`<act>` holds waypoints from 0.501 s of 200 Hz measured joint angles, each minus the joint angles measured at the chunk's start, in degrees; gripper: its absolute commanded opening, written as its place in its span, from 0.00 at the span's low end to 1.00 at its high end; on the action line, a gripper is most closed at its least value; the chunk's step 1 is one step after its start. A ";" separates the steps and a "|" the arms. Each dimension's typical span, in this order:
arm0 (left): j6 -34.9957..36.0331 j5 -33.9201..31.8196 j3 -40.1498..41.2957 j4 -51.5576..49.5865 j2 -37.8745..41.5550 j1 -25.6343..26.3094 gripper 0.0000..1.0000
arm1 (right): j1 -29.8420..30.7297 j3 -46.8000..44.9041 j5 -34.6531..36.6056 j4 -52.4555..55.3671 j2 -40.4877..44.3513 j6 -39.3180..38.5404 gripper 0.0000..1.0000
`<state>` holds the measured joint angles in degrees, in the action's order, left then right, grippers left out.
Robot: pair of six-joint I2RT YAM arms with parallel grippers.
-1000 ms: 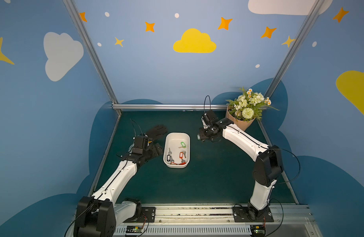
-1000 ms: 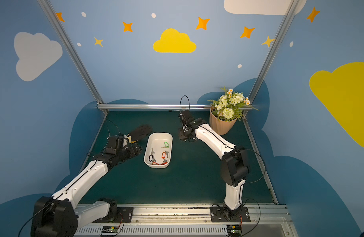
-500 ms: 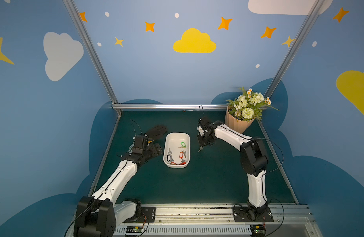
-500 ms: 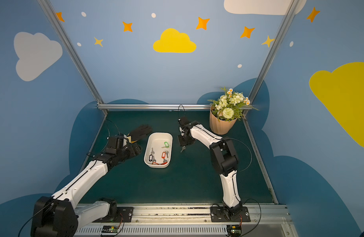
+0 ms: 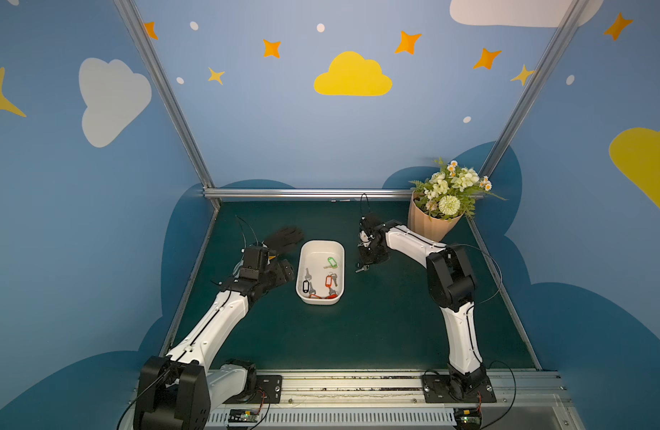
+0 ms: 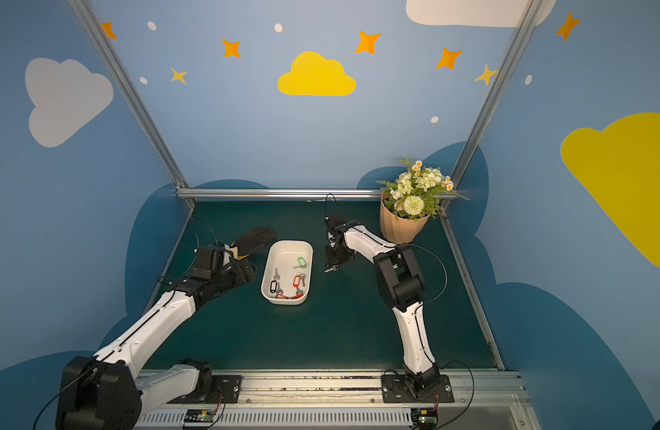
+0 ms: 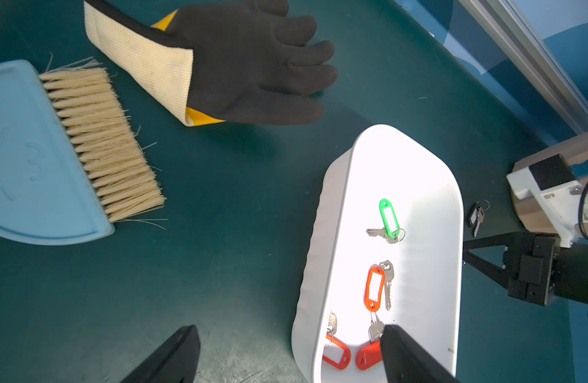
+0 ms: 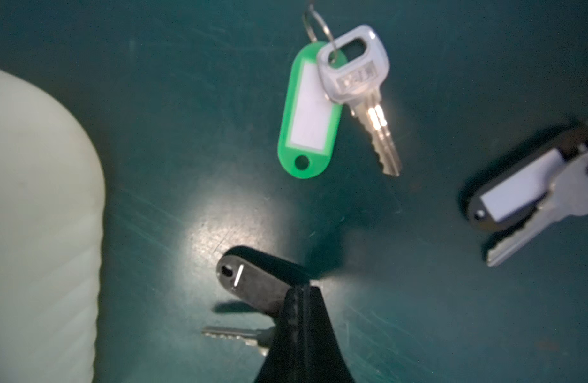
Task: Take the keys out of the storage box
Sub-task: Place the key at the center of the board.
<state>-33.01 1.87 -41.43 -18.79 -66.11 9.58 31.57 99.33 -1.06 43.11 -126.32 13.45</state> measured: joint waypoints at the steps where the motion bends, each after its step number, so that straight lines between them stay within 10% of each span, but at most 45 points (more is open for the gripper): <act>1: 0.00 0.00 0.00 0.00 0.00 0.00 0.92 | 0.00 0.02 0.00 -0.02 0.00 0.00 0.00; 100: 0.33 0.04 0.00 0.00 0.24 0.00 0.95 | -0.42 -5.90 -0.48 -2.51 6.99 -1.53 0.41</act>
<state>-32.69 1.91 -41.43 -18.79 -65.87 9.58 31.16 93.43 -1.54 40.60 -119.33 11.92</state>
